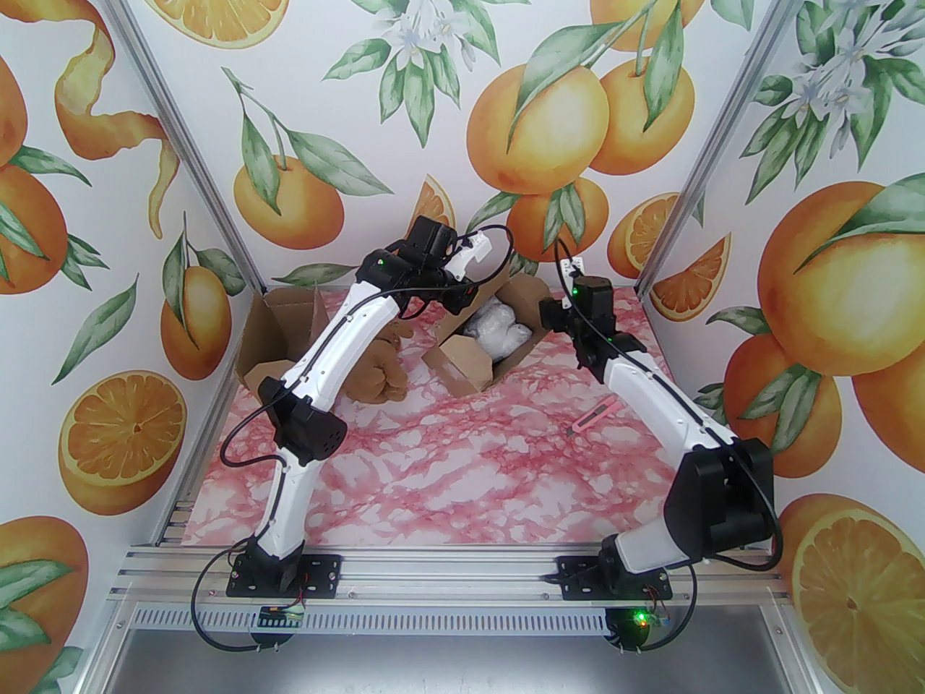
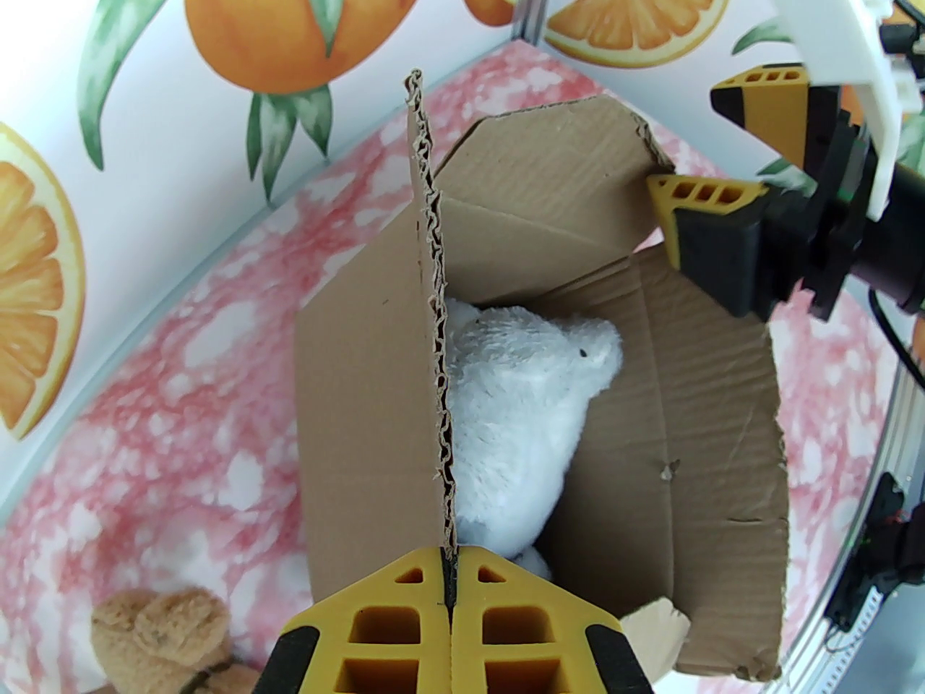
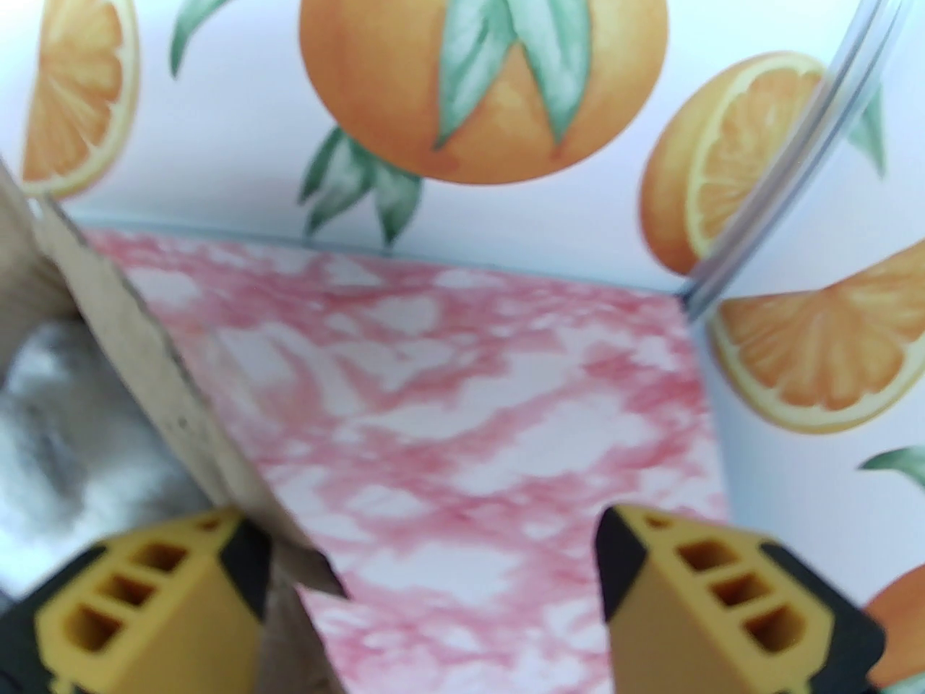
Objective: Unpack the express box
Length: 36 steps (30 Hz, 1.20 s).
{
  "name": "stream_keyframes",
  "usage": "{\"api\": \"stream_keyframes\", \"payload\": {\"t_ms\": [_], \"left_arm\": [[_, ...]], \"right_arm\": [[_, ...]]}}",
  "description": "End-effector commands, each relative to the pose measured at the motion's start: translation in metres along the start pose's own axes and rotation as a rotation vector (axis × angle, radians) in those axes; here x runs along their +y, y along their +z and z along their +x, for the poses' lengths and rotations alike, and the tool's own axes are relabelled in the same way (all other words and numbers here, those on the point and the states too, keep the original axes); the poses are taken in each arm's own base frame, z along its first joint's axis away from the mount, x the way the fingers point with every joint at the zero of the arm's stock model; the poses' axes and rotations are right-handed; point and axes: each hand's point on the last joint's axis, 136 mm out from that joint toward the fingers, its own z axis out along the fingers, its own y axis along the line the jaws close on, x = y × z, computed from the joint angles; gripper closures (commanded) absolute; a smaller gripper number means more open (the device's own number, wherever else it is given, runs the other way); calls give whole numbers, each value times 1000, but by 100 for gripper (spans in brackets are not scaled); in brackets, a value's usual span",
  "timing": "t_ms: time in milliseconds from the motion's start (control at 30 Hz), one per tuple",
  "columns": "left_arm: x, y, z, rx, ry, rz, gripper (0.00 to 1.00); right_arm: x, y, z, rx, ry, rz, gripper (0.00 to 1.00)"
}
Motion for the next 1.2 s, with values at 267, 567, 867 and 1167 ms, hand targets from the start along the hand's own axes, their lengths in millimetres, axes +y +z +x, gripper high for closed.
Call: {"api": "stream_keyframes", "payload": {"t_ms": [267, 567, 867, 1167], "left_arm": [[26, -39, -50, -212, -141, -114, 100], [35, -38, -56, -246, -174, -144, 100], [34, -38, -58, -256, -189, -140, 100], [24, -51, -69, -296, -159, -93, 100]], "right_arm": [[57, -69, -62, -146, 146, -417, 19], [125, -125, -72, -113, -24, -602, 17], [179, -114, -45, 18, -79, -714, 19], [196, -86, 1, 169, -100, -764, 20]]}}
